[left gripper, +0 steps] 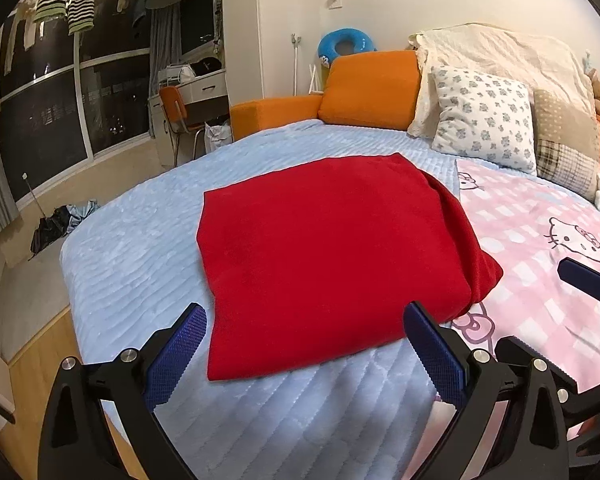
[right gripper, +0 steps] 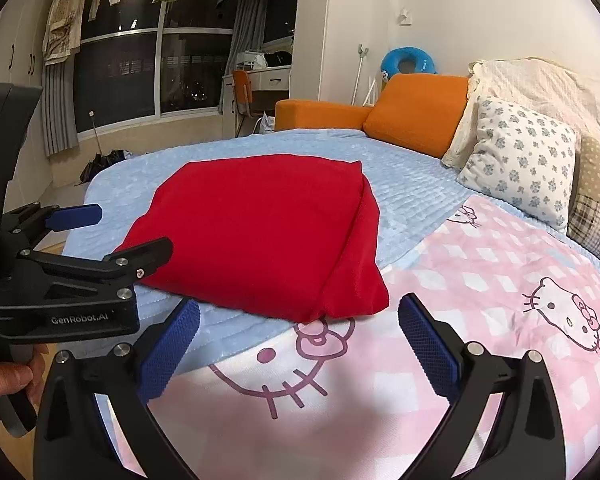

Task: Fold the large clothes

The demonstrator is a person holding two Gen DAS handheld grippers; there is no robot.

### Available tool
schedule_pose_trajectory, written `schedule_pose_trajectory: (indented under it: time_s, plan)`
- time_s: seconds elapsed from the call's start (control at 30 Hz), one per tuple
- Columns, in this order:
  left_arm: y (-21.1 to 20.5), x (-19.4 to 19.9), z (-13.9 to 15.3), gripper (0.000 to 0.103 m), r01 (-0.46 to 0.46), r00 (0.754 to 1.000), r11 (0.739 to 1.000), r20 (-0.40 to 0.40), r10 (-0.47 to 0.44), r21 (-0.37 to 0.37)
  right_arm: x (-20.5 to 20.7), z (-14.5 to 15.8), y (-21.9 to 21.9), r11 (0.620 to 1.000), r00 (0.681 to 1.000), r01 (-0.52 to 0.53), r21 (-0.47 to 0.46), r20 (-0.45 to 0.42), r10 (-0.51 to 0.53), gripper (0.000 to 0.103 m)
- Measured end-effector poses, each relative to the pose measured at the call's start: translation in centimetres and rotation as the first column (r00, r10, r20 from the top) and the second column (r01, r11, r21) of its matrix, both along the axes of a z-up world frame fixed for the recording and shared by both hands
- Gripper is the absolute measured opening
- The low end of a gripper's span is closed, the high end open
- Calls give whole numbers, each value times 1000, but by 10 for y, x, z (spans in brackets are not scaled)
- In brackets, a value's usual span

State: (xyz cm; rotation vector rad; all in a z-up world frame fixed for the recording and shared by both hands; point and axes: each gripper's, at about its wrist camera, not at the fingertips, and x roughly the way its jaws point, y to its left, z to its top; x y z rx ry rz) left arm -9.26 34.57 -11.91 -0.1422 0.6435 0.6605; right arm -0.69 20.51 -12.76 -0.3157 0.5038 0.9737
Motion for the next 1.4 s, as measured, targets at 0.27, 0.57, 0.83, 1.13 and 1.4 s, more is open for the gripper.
schedule_pose_trajectory:
  time_s: [0.27,0.57,0.83,1.13,1.4]
  plan:
    - [0,2,-1,100,-5,1000,1000,-1,5,-9,0,-1,-1,1000,1000,5,2,0,-5,98]
    - [1,1,-2,100,-5,1000,1000,4,5,-13,-1,-1,1,1000,1000,11,-2,10,-11,98]
    - [4,1,-5,100,-5,1000,1000,14,5,-24,-1,-2,1,1000,1000,23,2,10,-23,98]
    - [4,4,-8,100,-3,1000,1000,2,3,-25,2,-4,0,999,999,38,10,-9,-38,98]
    - [1,1,-11,100,-5,1000,1000,-4,5,-28,2,-5,0,999,999,43,10,-10,-43,98]
